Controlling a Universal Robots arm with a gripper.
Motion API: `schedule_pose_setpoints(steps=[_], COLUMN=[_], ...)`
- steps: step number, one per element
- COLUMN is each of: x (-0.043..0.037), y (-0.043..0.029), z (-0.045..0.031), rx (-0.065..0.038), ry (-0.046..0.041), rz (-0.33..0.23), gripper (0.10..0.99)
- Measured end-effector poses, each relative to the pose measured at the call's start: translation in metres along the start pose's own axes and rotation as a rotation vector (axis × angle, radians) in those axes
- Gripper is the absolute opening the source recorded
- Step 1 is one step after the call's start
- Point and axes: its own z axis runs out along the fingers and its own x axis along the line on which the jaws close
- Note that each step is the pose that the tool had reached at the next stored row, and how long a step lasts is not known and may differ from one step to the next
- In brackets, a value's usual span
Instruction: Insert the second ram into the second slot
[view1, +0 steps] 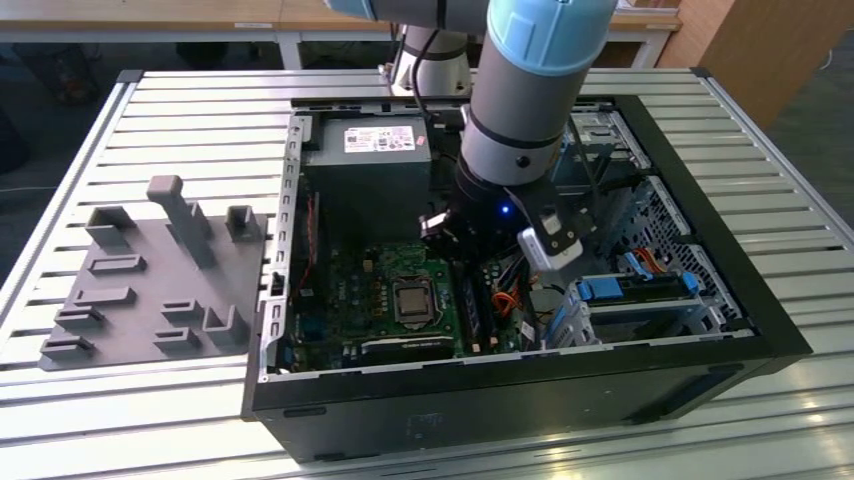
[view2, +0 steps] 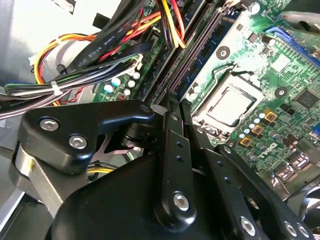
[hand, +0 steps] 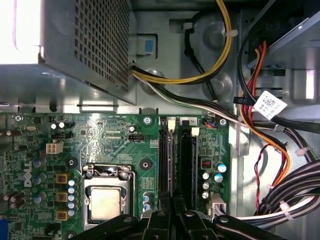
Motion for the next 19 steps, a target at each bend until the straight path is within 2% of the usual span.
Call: schedule_pose_setpoints(steps=[19], x=[-0.0010], y=[-0.0024], z=[0.0013], rx=[0.000], ry=[0.0010], rz=[0.005], gripper=[0.137])
